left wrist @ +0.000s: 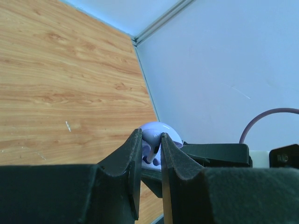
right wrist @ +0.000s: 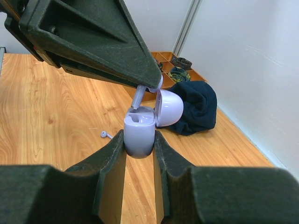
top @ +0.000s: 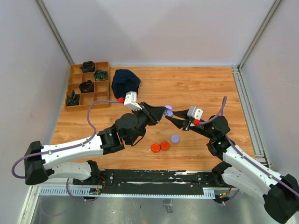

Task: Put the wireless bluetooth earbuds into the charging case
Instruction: Place the earbud in the charging case.

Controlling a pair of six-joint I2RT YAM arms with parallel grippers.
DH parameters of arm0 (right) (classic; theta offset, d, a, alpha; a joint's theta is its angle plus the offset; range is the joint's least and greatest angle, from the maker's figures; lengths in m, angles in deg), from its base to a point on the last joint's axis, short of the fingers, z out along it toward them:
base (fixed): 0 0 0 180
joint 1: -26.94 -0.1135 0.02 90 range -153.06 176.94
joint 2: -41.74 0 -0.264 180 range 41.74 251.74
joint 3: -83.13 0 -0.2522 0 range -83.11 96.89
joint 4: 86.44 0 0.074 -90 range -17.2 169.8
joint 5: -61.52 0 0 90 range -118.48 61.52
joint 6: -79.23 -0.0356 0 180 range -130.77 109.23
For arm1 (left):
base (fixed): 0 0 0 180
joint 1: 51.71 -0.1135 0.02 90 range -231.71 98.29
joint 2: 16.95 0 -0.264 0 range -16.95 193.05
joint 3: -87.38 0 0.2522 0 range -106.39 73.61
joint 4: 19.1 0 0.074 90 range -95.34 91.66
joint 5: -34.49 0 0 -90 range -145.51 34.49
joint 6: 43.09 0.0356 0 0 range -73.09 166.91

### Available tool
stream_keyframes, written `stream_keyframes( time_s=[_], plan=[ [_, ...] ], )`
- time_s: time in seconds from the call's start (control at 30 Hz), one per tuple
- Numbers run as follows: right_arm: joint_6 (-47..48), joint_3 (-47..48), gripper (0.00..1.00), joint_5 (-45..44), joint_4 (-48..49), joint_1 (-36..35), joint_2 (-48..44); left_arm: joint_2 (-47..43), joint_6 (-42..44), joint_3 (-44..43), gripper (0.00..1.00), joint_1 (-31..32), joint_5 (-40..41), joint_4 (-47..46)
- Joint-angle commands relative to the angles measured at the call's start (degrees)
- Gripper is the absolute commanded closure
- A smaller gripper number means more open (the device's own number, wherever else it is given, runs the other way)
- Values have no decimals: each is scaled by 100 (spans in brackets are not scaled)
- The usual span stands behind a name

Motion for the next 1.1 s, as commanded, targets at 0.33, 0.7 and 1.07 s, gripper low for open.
stream_keyframes(
  time_s=[0.33,0.7,1.07],
  plan=[
    [-83,-83,93,-138,361,-50,-148,54,-73,130,94,211,349,-235],
    [-135,-110,93,-146,438,-51,-169,100,-158,267,94,365,833,-241],
    [-165,-186,94,-222,520,-48,-159,-139,-139,313,94,408,1046,-742]
  ],
)
